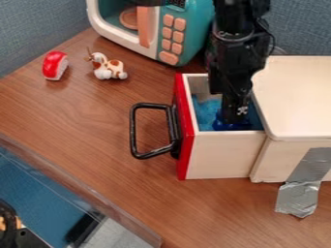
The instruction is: Take the purple object out of the drawer and put it on the right drawer
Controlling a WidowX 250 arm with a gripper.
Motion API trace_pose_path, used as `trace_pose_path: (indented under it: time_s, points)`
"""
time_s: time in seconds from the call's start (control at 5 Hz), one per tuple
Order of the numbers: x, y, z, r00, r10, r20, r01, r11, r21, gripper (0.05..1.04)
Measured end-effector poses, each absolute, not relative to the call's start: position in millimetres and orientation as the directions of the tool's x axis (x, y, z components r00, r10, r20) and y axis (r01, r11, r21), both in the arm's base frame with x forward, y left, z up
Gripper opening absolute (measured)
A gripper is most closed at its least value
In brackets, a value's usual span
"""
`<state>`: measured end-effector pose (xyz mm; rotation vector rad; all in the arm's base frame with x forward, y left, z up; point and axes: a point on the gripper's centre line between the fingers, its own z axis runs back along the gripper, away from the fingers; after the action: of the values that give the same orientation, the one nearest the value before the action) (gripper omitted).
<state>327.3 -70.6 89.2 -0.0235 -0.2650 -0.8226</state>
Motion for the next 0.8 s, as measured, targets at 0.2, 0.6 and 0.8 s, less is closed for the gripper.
trace_pose_path:
  time_s: [0.2, 0.6, 0.8]
  points:
    - [327, -74, 88, 0.640, -0.731, 0.239, 0.731, 0.674, 0.103, 1.000]
    - [331, -74, 66, 0.659, -0.725, 0.201, 0.720, 0.685, 0.108, 1.000]
    - [335, -75, 62, 0.669, -0.718, 0.194, 0.714, 0.693, 0.102, 0.948]
